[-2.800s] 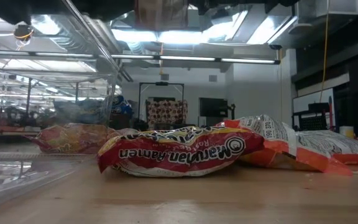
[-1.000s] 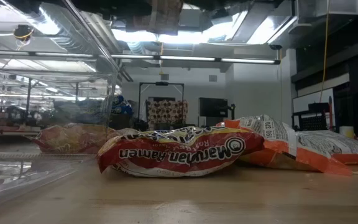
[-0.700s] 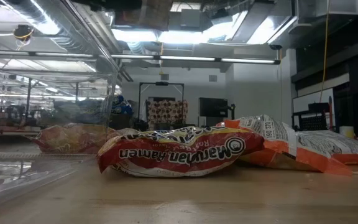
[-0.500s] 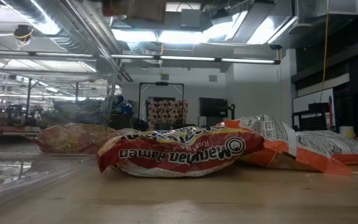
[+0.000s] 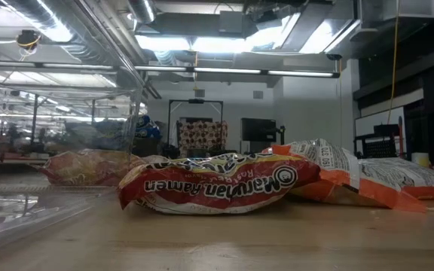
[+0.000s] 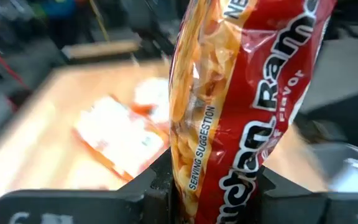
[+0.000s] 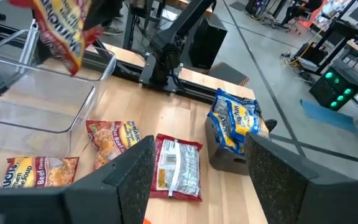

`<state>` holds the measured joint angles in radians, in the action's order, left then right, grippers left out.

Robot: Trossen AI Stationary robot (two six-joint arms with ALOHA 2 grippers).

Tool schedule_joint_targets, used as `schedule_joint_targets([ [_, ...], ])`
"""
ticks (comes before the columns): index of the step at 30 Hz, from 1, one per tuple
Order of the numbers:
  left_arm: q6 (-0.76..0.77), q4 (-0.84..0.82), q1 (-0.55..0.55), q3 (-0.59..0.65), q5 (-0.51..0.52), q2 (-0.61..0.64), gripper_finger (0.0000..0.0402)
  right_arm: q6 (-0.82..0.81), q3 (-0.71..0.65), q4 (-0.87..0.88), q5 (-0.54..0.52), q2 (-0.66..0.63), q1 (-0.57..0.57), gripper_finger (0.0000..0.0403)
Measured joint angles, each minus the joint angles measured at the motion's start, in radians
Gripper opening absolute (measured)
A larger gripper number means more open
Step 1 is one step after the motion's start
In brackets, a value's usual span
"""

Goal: Sort Maruchan noodles
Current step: Put the red noodle pack into the left transparent bin

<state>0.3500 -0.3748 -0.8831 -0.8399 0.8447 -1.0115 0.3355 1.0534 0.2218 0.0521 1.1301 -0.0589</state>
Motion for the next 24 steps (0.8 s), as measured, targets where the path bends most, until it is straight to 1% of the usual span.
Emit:
schedule_joint_targets([
  [5,0.284,-0.147,-0.067,-0.016,-0.084,0.0,0.0088,-0.002,0.0,0.0,0.0,0.0,0.0,0.0232],
  [11,0.59,-0.271,-0.094,-0.016,-0.304,0.0,0.0088,-0.026,0.0,0.009,0.0,0.0,0.0,0.0232],
  [14,0.737,-0.301,-0.094,-0.016,-0.447,0.0,0.0088,-0.029,0.0,0.017,0.0,0.0,0.0,0.0232],
  [20,0.989,-0.299,-0.106,-0.016,-0.708,0.0,0.0088,-0.044,0.0,0.016,0.0,0.0,0.0,0.0232],
  [22,1.055,-0.3,-0.117,-0.016,-0.762,0.0,0.0088,-0.044,0.0,0.016,0.0,0.0,0.0,0.0232],
  [24,1.101,-0.311,-0.129,-0.016,-0.77,0.0,0.0088,-0.044,0.0,0.015,0.0,0.003,0.0,0.0232],
])
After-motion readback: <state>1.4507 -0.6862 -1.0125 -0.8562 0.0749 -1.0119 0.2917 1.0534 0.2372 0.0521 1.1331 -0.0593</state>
